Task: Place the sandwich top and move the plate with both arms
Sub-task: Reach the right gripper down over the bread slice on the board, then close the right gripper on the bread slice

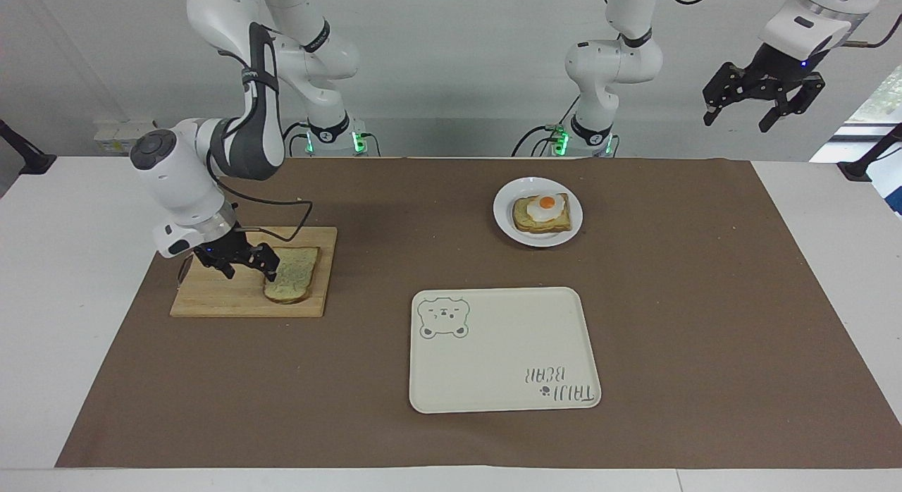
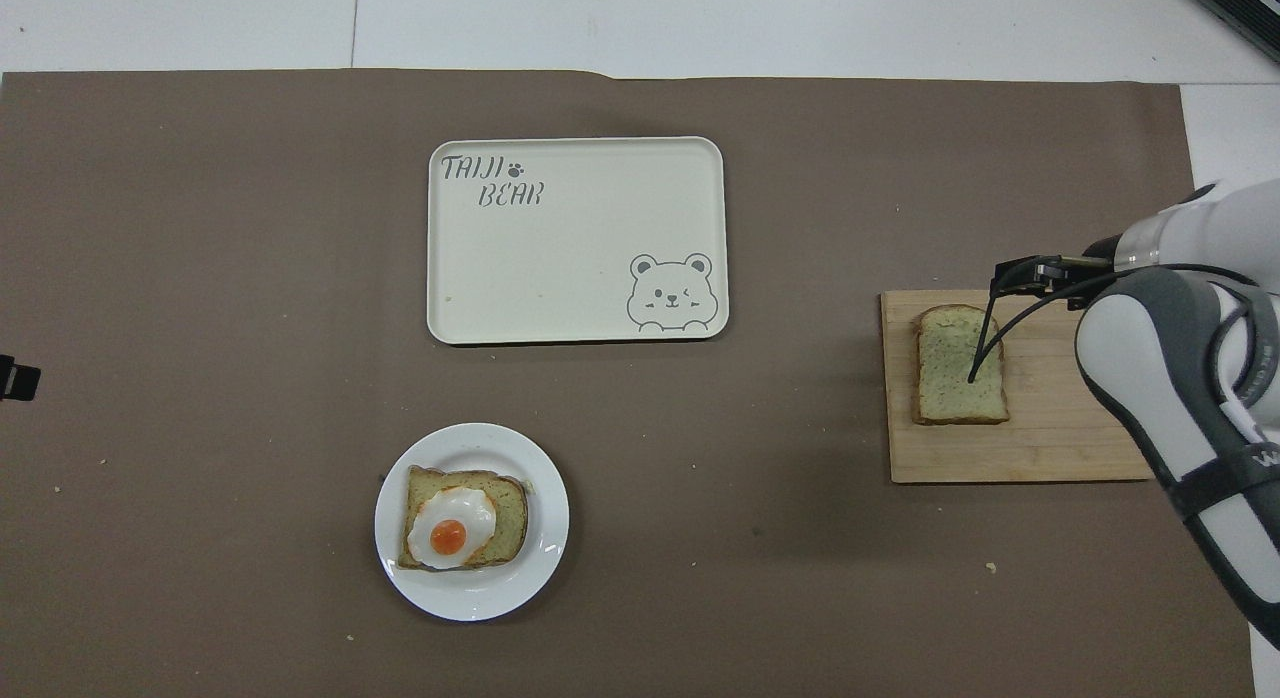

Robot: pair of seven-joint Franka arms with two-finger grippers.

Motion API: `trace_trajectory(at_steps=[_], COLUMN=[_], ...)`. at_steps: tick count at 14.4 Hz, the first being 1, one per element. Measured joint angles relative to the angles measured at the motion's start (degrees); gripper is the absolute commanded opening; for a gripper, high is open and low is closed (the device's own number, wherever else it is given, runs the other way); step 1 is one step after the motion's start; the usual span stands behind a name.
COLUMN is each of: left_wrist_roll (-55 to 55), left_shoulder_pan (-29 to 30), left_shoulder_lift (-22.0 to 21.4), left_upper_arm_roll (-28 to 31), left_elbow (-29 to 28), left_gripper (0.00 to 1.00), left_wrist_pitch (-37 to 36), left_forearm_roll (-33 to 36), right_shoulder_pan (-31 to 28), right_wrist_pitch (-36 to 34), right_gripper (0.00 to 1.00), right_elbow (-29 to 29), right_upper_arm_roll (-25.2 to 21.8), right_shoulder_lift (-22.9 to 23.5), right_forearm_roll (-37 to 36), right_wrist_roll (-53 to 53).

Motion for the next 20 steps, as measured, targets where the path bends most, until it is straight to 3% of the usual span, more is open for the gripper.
trace_trajectory(at_steps=[13,16,19,20], left_wrist_roll=[0.0,0.0,0.0,0.0], left_shoulder_pan=[0.0,0.0,0.0,0.0], left_shoulder_lift=[0.0,0.0,-0.01,-0.01], left_upper_arm_roll=[0.02,0.02,0.02,0.02], left_elbow=[0.0,0.0,0.0,0.0], left_gripper=[1.0,1.0,1.0,1.0], left_wrist_pitch=[0.0,0.0,0.0,0.0], left_forearm_roll=[0.0,0.0,0.0,0.0], right_shoulder_pan=[0.02,0.2,0.2,0.24], right_wrist_pitch=[4.61,4.61,4.62,4.62], right_gripper=[1.0,0.76,0.36,0.16], right_elbow=[-4.03,-4.29,-4.32,-4.31], right_upper_arm_roll=[0.25,0.53,0.55,0.63], right_shoulder_lift=[3.28,3.28,3.28,3.27], right_forearm_roll=[0.1,0.13,0.24,0.64], right_wrist_roll=[-1.25,-1.25,-1.25,-1.25])
